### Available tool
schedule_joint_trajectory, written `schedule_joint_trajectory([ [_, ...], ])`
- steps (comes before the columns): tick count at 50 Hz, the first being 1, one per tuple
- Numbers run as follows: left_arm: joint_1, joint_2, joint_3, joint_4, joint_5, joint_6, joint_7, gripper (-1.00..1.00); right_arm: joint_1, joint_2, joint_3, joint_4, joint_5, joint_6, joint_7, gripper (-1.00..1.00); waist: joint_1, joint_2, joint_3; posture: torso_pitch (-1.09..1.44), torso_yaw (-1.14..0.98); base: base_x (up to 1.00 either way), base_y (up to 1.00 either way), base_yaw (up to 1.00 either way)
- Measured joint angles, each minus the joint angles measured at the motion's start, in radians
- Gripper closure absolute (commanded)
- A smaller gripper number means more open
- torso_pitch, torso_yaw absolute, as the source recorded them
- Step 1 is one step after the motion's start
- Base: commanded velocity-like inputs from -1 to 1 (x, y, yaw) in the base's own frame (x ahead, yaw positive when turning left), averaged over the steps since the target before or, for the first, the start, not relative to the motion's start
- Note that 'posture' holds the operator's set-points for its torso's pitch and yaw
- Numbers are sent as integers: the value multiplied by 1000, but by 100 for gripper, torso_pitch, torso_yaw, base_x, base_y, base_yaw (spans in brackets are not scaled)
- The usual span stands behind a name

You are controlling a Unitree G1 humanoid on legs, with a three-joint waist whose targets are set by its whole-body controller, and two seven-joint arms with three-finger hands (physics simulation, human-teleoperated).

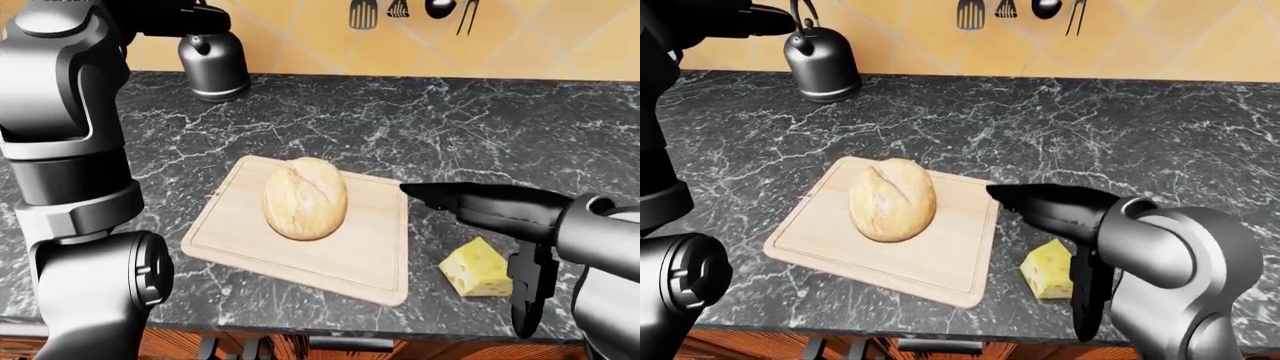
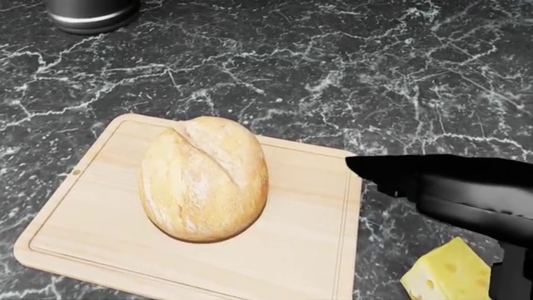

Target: Pick up the wedge of cheese and place it on the slice of bread to prepare a simple cheese on bread dish.

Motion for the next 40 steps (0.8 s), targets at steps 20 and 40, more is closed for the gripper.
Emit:
schedule_joint_trajectory([
  [20, -4, 3, 0, 8, 2, -2, -1, -100, 56, 54, -4, 32, -42, -59, 0, -100, -2, 1, -3, 0, 0, 0, 0, 0],
  [40, 2, -4, -2, 15, -1, -12, 4, -100, 93, 87, -16, 32, -72, -102, -2, -58, -3, 3, -6, 0, 0, 0, 0, 0],
])
